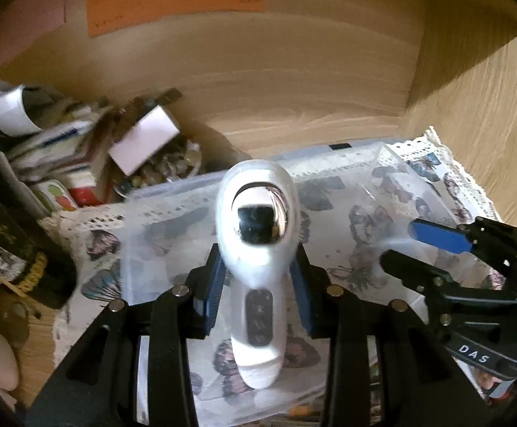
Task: Organize rigid objects
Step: 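Open the right tool to drop the adapter into the box while the left tool releases the device there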
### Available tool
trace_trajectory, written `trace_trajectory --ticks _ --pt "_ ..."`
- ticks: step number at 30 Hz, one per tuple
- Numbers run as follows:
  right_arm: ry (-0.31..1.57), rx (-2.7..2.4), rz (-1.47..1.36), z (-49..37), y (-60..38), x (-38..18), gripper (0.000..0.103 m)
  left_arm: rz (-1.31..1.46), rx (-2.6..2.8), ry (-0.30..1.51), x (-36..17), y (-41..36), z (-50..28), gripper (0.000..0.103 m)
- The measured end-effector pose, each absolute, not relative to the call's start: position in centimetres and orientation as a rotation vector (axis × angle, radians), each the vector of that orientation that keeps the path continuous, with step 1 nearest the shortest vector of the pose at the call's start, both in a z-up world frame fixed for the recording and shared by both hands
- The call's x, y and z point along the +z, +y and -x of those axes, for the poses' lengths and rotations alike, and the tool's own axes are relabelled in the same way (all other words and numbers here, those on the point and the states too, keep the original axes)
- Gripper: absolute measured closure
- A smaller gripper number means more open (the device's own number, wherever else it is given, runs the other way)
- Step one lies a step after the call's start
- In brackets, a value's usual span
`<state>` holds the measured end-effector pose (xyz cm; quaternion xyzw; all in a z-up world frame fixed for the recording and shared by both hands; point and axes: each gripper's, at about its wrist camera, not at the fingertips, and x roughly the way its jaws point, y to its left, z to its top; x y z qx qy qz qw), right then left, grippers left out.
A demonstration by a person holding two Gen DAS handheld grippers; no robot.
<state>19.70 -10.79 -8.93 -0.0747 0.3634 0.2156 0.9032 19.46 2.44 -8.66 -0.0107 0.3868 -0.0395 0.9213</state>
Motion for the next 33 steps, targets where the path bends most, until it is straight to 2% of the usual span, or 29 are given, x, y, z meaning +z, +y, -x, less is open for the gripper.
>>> trace_trajectory --ticks 3,4,8,10,15,17,21,28,33 --pt "0.748 0.447 0.153 -19.6 -10.9 -8.8 0.062 0.01 -0.089 0.795 -8.5 2.0 -19.1 0.067" --pt "0.742 0.448 0.148 -19.5 -11.0 -8.6 0.061 0.007 -0.091 0.793 -8.4 1.9 -19.0 0.064" --pt "0.722 0.454 0.151 -18.8 -11.2 -7.8 0.061 0.029 -0.092 0.762 -7.3 1.9 -17.9 0.042" --pt "0.702 0.449 0.154 -18.1 -11.4 -7.2 0.06 0.037 -0.087 0.744 -6.7 2.1 -17.2 0.037" --pt "0.639 0.446 0.142 -16.4 -12.3 -5.4 0.051 0.063 -0.07 0.697 -4.8 2.7 -15.1 0.019" --pt "0.605 0.443 0.141 -15.5 -12.7 -4.6 0.046 0.073 -0.055 0.68 -4.3 3.0 -14.1 0.008" --pt "0.564 0.437 0.136 -14.1 -13.5 -3.7 0.035 0.099 -0.033 0.665 -4.0 3.6 -12.2 0.005" --pt "0.557 0.408 0.148 -12.0 -15.0 -3.8 0.034 0.133 -0.011 0.731 -6.5 3.6 -10.2 0.003" --pt "0.603 0.375 0.141 -11.3 -16.5 -5.3 0.028 0.15 -0.047 0.862 -10.2 2.0 -10.2 0.003"
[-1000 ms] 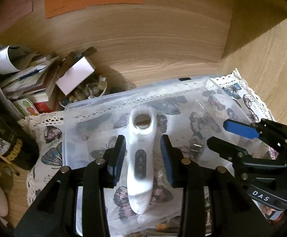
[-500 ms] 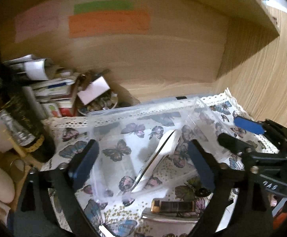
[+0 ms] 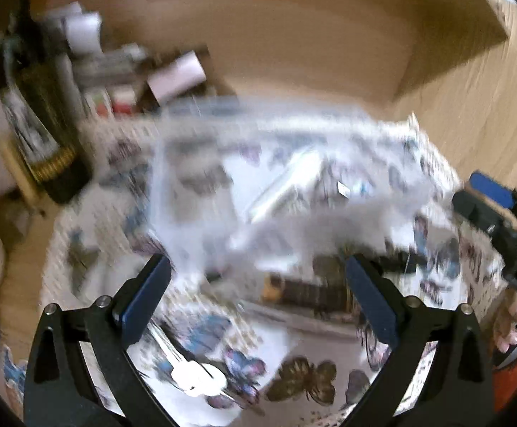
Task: Organize rigid objects
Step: 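Open the right tool to drop the adapter into the box while the left tool releases the device there, then grasp the metal cylinder with the left tool while the right tool grasps a black stick-shaped part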
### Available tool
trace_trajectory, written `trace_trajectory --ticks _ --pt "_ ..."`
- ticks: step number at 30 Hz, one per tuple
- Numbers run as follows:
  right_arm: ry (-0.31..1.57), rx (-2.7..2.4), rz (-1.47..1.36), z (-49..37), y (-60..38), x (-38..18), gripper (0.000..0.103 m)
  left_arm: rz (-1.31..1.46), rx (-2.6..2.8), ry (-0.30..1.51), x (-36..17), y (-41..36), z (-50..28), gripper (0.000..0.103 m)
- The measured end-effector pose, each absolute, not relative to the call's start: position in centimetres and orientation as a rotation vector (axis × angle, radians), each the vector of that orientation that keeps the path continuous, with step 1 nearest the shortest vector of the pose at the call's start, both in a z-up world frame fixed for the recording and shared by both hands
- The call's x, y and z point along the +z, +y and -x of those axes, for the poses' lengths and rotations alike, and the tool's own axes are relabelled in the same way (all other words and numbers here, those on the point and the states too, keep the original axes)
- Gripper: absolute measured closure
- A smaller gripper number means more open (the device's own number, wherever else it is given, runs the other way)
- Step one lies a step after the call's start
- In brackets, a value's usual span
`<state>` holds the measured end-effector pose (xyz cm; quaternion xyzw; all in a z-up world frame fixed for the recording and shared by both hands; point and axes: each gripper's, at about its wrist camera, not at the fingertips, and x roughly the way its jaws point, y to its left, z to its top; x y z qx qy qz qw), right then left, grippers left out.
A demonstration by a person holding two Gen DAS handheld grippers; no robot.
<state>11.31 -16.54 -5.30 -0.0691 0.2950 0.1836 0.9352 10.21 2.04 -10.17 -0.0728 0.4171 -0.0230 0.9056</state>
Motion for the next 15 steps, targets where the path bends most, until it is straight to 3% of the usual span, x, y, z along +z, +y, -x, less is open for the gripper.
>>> trace_trajectory --ticks 5,15 --pt "0.648 0.349 0.152 -10.7 -17.5 -7.1 0.027 0.136 -0.077 0.962 -12.9 0.0 -10.5 0.003" --pt "0.775 0.359 0.158 -11.2 -17.1 -10.9 0.027 0.091 -0.05 0.986 -14.6 0.2 -9.0 0.003"
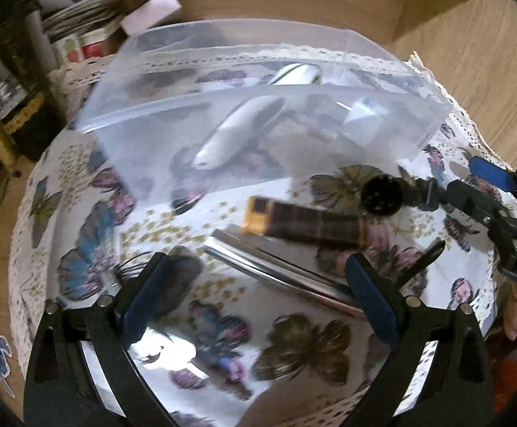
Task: Organize rigid objects
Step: 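Grasp the metal cylinder with the left tool while the right tool grasps a black stick-shaped part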
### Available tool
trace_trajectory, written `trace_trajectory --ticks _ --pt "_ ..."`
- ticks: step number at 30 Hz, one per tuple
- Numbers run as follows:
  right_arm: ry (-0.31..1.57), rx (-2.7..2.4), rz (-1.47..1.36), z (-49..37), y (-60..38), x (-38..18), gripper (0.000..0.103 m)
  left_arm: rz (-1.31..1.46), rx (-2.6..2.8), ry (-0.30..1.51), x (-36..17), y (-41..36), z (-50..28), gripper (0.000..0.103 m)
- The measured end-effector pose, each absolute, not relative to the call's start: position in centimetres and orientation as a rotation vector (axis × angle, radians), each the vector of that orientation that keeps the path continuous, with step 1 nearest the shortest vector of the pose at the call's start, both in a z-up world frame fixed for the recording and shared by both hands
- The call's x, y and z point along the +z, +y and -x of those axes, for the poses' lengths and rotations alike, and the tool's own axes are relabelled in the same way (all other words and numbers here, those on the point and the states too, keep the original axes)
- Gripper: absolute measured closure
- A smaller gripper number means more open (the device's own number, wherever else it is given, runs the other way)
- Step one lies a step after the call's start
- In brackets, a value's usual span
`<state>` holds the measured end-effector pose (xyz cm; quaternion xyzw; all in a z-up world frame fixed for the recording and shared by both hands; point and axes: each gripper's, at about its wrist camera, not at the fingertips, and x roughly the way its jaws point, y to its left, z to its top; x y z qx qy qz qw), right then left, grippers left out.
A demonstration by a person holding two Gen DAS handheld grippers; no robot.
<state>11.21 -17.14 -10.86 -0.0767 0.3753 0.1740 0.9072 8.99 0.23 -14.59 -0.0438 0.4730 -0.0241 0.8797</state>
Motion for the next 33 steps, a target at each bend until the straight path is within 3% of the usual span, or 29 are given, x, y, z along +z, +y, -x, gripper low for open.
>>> trace_trajectory --ticks 7,12,14,18,23,30,31,33 --pt "0.818 0.364 0.169 -11.7 -16.6 -12.0 0.029 0.103 -0.021 0.973 -14.4 3.1 -6.6 0.016" --pt "0.822 0.401 0.166 -11.5 -16.0 -11.8 0.052 0.107 -0.022 0.955 -14.3 3.7 -5.7 0.037" --pt "0.824 0.415 0.175 -11.6 -15.5 -11.9 0.06 0.116 -0.042 0.948 -14.2 3.8 -5.5 0.05" --pt "0.84 0.45 0.201 -11.7 -14.4 -12.4 0.075 0.124 -0.073 0.932 -14.2 3.4 -5.6 0.062" --pt "0.847 0.468 0.213 -11.3 -14.0 -12.4 0.077 0.138 -0.127 0.92 -14.0 2.2 -6.7 0.076" --pt "0.877 0.515 0.171 -10.4 -14.6 -11.9 0.077 0.101 -0.182 0.915 -13.3 0.6 -7.8 0.08" --pt "0.868 0.509 0.178 -10.2 -14.6 -11.8 0.077 0.103 -0.185 0.919 -13.2 0.5 -7.8 0.076" --pt "0.859 0.503 0.194 -10.1 -14.5 -11.6 0.077 0.092 -0.174 0.927 -13.1 0.4 -7.4 0.055"
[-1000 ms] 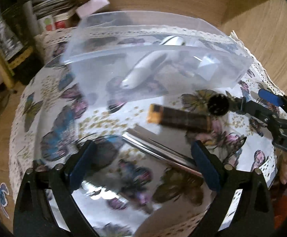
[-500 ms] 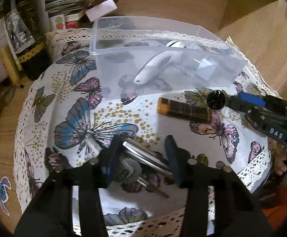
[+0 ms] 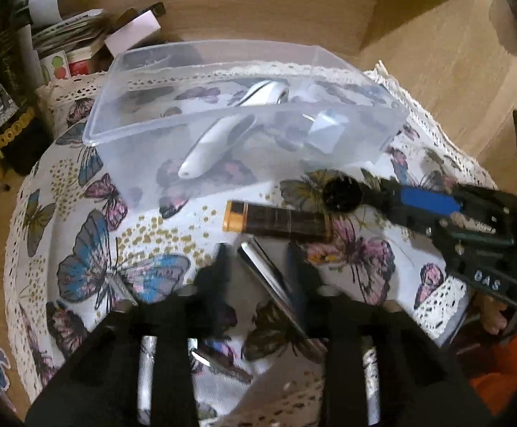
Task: Organize rigid objects
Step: 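Grasp the metal cylinder with the left tool while the right tool grasps a black stick-shaped part, then put the metal cylinder in the box with the left tool while the right drops the black part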
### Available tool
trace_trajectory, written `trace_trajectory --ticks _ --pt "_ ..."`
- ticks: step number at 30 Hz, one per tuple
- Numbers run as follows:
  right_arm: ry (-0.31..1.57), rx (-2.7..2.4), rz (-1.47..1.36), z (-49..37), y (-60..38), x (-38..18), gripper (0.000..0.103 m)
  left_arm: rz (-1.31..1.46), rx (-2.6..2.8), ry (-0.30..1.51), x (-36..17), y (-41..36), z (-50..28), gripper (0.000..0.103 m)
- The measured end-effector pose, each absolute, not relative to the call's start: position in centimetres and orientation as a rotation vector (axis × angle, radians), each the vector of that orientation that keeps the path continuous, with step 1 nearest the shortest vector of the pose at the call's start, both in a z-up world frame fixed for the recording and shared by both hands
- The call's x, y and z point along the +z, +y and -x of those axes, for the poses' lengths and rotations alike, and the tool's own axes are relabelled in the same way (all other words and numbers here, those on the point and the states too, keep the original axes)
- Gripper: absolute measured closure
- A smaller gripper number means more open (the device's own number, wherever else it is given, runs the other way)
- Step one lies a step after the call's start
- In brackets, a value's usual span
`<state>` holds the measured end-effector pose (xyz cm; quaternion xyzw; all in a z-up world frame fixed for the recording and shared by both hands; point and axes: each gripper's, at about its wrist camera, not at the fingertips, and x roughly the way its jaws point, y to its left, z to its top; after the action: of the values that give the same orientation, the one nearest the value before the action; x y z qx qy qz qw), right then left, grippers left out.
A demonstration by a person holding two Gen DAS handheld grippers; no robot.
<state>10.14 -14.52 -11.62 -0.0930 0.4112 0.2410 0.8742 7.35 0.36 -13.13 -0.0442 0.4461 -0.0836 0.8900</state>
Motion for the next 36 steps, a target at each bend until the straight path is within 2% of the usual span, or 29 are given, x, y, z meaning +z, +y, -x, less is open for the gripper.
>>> trace_trajectory --ticks 1,2,4,7,9,10,11,13,15,17,18,25,36 --pt "0.859 0.503 0.199 -10.3 -14.5 -11.6 0.077 0.084 -0.16 0.915 -13.1 0.3 -7.0 0.044" --pt "0.861 0.503 0.203 -10.5 -14.4 -11.7 0.077 0.07 -0.144 0.903 -13.0 0.2 -6.5 0.041" --pt "0.873 0.495 0.217 -11.1 -14.2 -12.0 0.076 0.047 -0.135 0.909 -13.2 0.0 -5.9 0.041" --pt "0.901 0.467 0.231 -12.2 -14.0 -12.9 0.069 0.063 -0.147 0.942 -14.0 0.0 -5.2 0.041" --pt "0.937 0.478 0.214 -13.1 -14.0 -13.5 0.069 0.067 -0.154 0.941 -14.2 -0.2 -4.7 0.045" --pt "0.934 0.48 0.209 -13.3 -13.9 -13.6 0.069 0.064 -0.157 0.937 -14.1 -0.3 -4.5 0.052" --pt "0.931 0.48 0.214 -13.4 -13.9 -13.5 0.069 0.067 -0.172 0.935 -14.1 -0.5 -4.4 0.063" --pt "0.928 0.479 0.217 -13.4 -13.8 -13.5 0.069 0.063 -0.178 0.933 -14.1 -0.7 -4.3 0.068" --pt "0.919 0.473 0.219 -13.3 -13.8 -13.5 0.076 0.05 -0.179 0.923 -14.1 -0.9 -4.3 0.074" --pt "0.911 0.467 0.216 -13.2 -13.8 -13.4 0.087 0.046 -0.176 0.918 -14.1 -1.0 -4.4 0.084" --pt "0.907 0.472 0.205 -13.1 -14.0 -13.3 0.087 0.049 -0.173 0.917 -14.1 -0.9 -4.5 0.087" --pt "0.826 0.465 0.156 -11.6 -15.1 -11.6 0.087 0.093 -0.149 0.9 -13.5 0.3 -4.9 0.088" --pt "0.705 0.47 0.127 -10.4 -15.4 -7.7 0.087 0.116 -0.125 0.741 -8.7 1.5 -4.9 0.088"
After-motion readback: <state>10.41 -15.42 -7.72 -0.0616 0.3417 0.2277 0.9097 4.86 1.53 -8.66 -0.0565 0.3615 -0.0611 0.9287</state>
